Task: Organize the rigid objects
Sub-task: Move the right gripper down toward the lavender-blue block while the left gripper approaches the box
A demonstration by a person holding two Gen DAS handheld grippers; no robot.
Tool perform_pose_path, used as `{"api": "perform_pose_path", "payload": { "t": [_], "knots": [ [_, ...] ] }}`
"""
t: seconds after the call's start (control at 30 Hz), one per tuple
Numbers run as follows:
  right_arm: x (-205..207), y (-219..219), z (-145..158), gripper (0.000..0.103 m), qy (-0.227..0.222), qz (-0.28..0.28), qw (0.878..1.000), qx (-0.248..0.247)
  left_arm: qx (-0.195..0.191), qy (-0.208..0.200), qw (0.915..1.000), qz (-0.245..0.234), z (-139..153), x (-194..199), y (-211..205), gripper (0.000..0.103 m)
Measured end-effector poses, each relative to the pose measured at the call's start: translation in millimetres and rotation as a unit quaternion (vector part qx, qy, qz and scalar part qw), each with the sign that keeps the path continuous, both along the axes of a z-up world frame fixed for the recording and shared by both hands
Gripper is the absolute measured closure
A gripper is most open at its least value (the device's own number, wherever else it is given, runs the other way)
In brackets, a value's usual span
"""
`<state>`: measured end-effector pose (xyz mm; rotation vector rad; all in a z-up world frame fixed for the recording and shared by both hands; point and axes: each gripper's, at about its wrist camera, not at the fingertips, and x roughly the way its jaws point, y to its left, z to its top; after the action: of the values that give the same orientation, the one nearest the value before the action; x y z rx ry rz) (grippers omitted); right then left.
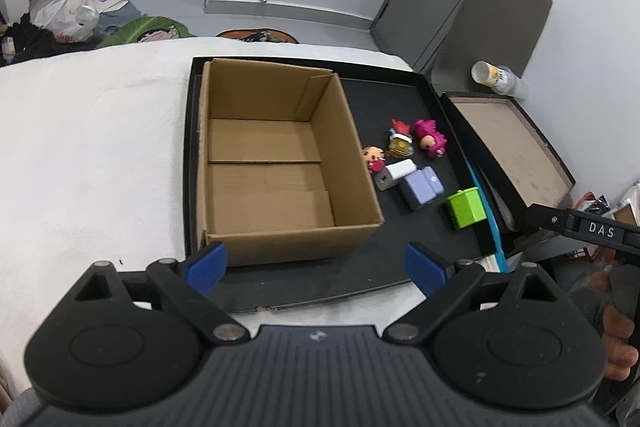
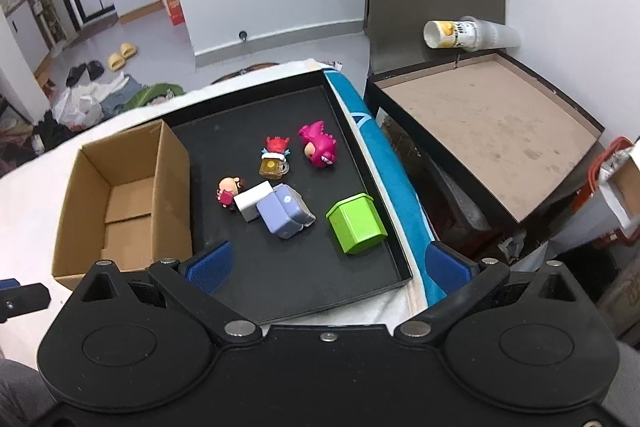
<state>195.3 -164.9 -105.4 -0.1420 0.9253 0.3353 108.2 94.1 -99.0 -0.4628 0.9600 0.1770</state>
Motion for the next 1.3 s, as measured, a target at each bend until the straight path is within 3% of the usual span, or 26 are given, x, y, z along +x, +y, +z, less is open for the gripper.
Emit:
{"api": "perform_pose_path", "payload": {
  "t": [0.43, 0.93, 1.3],
  "knots": [
    [35.1, 29.7, -30.8, 0.000, 0.012, 0.063, 0.997, -0.032, -0.020, 0.027, 0.9989, 0.033, -27.2, 13.3, 37.2, 0.008],
    [67.2, 51.4, -48.3, 0.003, 0.016, 0.111, 0.993, -0.041, -0.041, 0.047, 0.9977, 0.029, -54.4, 32.1, 65.2, 0.010],
    [78.7, 80.7, -71.7, 0.005, 0.019, 0.134, 0.986, -0.096, -0.065, 0.067, 0.9950, 0.036, -69.8, 43.1, 78.6, 0.029]
  ]
}}
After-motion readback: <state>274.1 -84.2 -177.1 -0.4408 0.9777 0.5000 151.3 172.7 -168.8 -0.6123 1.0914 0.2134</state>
